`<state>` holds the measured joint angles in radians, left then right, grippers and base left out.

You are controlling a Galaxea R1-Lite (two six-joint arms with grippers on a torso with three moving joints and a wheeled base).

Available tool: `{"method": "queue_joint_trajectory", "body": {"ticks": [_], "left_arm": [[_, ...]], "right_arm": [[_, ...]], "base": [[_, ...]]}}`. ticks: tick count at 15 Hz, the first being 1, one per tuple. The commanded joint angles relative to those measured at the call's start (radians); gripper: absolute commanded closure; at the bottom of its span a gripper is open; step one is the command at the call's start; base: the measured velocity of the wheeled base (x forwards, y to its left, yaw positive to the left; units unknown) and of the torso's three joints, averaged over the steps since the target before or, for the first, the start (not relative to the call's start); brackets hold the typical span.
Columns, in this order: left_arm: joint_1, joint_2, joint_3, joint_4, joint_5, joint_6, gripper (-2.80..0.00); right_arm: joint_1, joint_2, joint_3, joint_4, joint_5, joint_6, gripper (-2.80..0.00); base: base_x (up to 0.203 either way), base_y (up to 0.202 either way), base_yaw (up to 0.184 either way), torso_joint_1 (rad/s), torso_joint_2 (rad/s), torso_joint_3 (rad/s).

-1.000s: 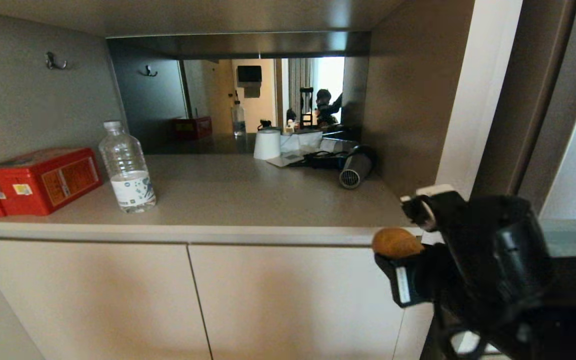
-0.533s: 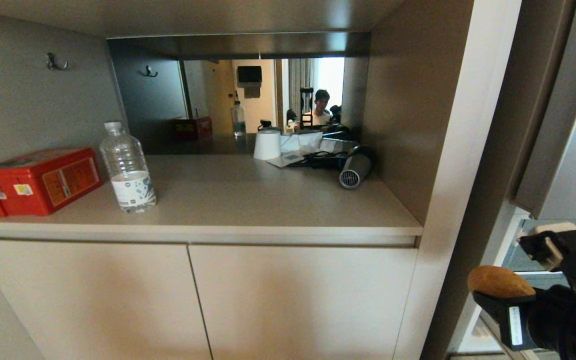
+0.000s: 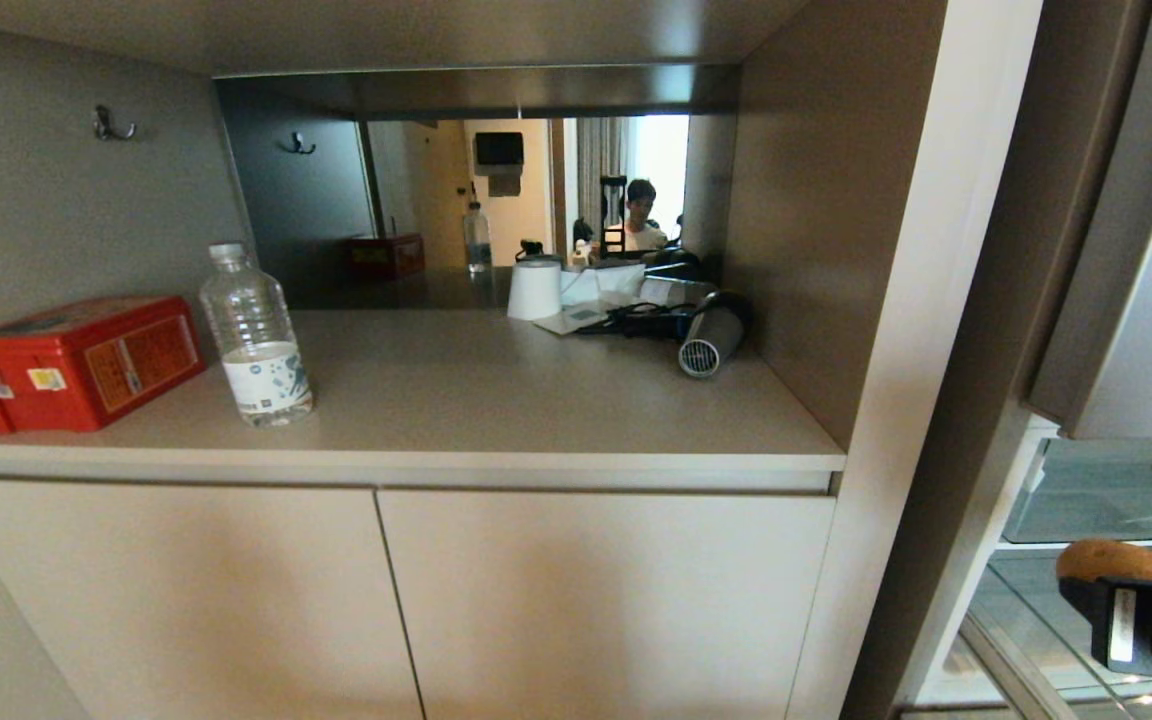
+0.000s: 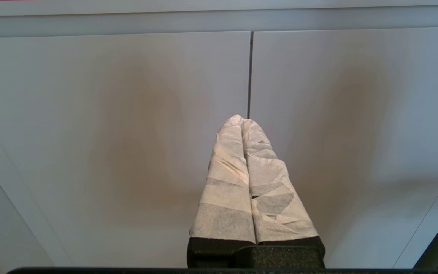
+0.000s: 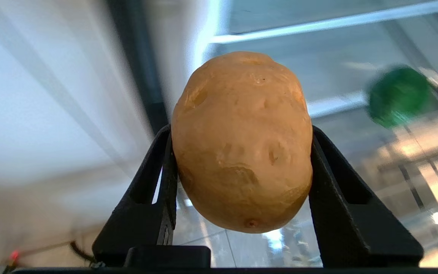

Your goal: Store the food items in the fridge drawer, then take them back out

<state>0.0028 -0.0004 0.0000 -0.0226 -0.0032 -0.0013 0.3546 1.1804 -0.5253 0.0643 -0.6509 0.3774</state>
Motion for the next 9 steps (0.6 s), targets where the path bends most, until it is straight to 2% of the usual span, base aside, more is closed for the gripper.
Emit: {"method": "queue_joint_trajectory", "body": {"ticks": [1,6,9], "left_arm": [[0.0,0.0,0.011,0.0,0.0,0.0,0.0],[0.0,0.0,0.011,0.0,0.0,0.0,0.0],[0.0,0.0,0.011,0.0,0.0,0.0,0.0]], "right_arm": [[-0.059,0.006,0.007,-0.001,0.009,0.002,0.0],[-0.22,-0.007,0.011,-0.004,0.152,0.003,0.0],[-0.227,-0.036,0.073,-0.031,0.163,-0.031,0.0]], "base": [[0.0,0.0,0.0,0.0,0.0,0.0],[0.0,0.0,0.0,0.0,0.0,0.0],[0.0,0.0,0.0,0.0,0.0,0.0]]}}
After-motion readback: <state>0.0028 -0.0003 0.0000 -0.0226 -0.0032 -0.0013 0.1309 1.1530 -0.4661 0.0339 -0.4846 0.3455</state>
